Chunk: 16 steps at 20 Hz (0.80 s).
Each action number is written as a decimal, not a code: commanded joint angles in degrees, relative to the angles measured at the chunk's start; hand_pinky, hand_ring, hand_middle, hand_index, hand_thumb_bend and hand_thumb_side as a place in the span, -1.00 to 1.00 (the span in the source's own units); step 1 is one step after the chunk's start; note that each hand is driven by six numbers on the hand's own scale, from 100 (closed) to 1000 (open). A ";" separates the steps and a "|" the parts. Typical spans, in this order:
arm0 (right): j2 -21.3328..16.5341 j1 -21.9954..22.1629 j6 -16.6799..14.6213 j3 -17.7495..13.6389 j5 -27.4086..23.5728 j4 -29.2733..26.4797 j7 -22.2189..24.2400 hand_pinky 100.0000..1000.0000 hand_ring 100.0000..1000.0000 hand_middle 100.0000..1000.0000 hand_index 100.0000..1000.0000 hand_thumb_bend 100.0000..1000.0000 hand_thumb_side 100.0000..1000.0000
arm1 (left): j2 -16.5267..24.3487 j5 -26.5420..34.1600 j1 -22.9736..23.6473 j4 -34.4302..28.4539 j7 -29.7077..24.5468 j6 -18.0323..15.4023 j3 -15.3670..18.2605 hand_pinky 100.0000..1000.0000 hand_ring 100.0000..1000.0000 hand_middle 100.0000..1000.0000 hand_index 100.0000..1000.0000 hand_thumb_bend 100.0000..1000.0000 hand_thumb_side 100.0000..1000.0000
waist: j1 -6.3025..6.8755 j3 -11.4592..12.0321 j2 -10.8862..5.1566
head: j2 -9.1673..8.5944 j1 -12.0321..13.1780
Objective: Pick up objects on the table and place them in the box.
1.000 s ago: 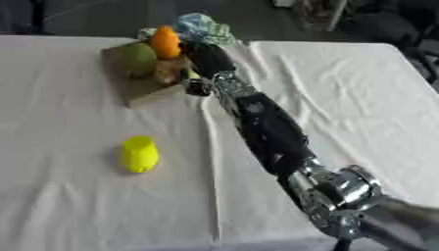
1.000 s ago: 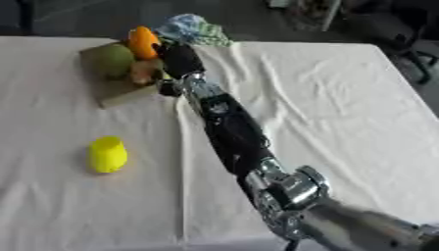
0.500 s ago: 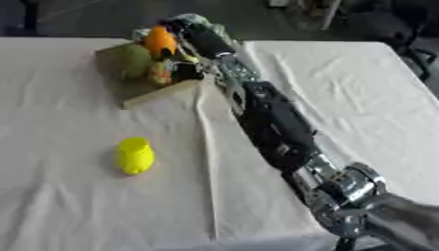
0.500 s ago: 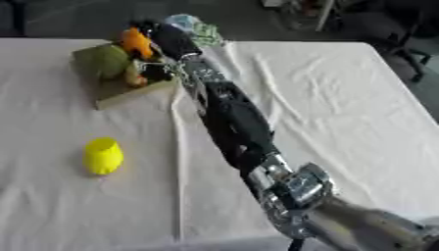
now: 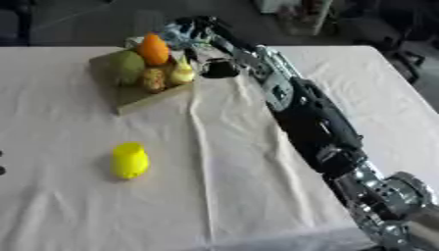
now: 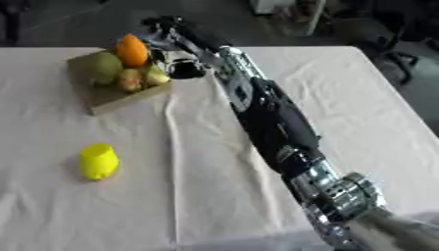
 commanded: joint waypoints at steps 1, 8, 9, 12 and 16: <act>-3.30 1.09 -0.49 0.38 -4.06 -5.07 1.88 0.37 0.42 0.52 0.90 -1.00 -0.69 | 0.97 -0.36 -0.13 -0.48 0.36 -0.12 0.70 0.17 -0.06 0.05 0.35 -1.00 0.90 | 0.00 -0.52 -1.63 | -0.20 0.90; -6.35 9.38 2.14 -2.68 -11.41 -15.30 1.01 0.32 0.36 0.47 0.88 -1.00 -0.64 | 5.21 -4.77 -2.88 -0.86 -1.22 -2.41 -0.93 0.19 -0.03 0.08 0.40 -1.00 0.62 | -0.10 -2.90 -2.23 | -0.20 2.58; -6.47 10.51 2.88 -3.46 -12.60 -17.06 0.56 0.31 0.36 0.46 0.88 -1.00 -0.63 | 5.93 -5.89 -3.66 -0.71 -1.62 -3.01 -1.47 0.19 -0.02 0.08 0.40 -1.00 0.60 | -0.12 -3.30 -2.35 | -0.20 2.80; -6.60 13.72 5.08 -6.03 -16.20 -22.19 -0.90 0.28 0.32 0.43 0.87 -1.00 -0.54 | 8.49 -10.15 -6.77 0.13 -3.51 -5.19 -4.00 0.25 0.06 0.16 0.48 -1.00 0.42 | -0.24 -4.83 -2.71 | -0.20 3.63; -6.27 17.64 7.95 -9.67 -20.25 -28.07 -2.92 0.25 0.28 0.39 0.85 -1.00 -0.39 | 12.34 -17.71 -11.81 2.33 -9.14 -9.04 -9.12 0.34 0.18 0.30 0.58 -1.00 0.29 | -0.41 -6.94 -3.12 | -0.20 4.92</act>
